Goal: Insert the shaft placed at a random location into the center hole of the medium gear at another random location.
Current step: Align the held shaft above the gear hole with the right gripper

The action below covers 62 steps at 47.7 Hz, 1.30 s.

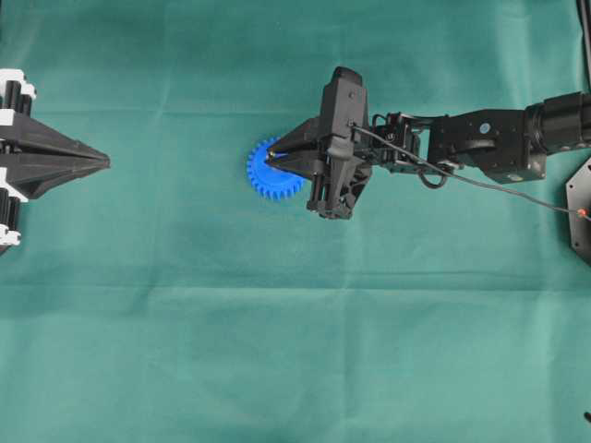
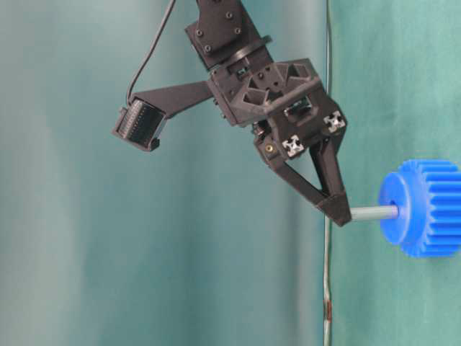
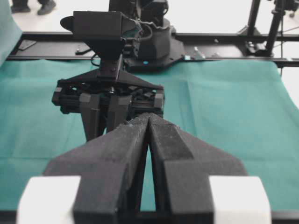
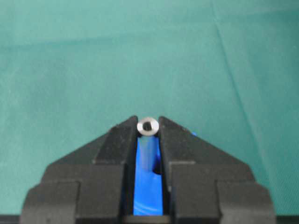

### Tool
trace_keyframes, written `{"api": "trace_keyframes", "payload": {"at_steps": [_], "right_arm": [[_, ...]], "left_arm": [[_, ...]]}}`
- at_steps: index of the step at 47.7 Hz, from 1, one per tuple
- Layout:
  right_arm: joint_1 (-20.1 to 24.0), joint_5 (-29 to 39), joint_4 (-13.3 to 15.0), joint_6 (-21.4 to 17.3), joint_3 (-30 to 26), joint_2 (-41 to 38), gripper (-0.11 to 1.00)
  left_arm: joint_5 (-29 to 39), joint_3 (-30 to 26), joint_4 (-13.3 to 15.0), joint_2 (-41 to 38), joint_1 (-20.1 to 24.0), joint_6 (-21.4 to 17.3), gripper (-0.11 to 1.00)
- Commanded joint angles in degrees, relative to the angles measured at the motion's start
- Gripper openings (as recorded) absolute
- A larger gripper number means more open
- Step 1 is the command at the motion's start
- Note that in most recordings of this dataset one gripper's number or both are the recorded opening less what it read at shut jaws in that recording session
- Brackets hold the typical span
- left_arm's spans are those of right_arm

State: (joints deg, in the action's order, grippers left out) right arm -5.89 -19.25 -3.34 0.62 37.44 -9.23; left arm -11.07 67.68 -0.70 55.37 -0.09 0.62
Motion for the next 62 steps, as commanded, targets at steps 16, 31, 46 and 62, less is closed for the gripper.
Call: {"api": "trace_keyframes", "payload": {"at_steps": [16,31,46,62], "right_arm": [[-0.18,2.02,0.18,1.14,-0.09,6.24,0.13],[-0.44,1.93,0.26,1.14,0.09,6.15,0.13],[-0.53,-0.97,-0.09,0.79,-0.09,2.64,0.13],[-0.53,-1.49,-0.44,0.53,0.35,1.14,0.13]], "left_arm": [[-0.26,-1.32,-0.09,-0.35,0.09,0.0,0.0],[-0.26,-1.41,-0.09,-0.35,0.09,0.09,0.0],[-0.26,-1.41,-0.18,-0.35,0.09,0.09,0.0],[-0.26,-1.41,-0.09,-0.35,0.09,0.09,0.0]]}}
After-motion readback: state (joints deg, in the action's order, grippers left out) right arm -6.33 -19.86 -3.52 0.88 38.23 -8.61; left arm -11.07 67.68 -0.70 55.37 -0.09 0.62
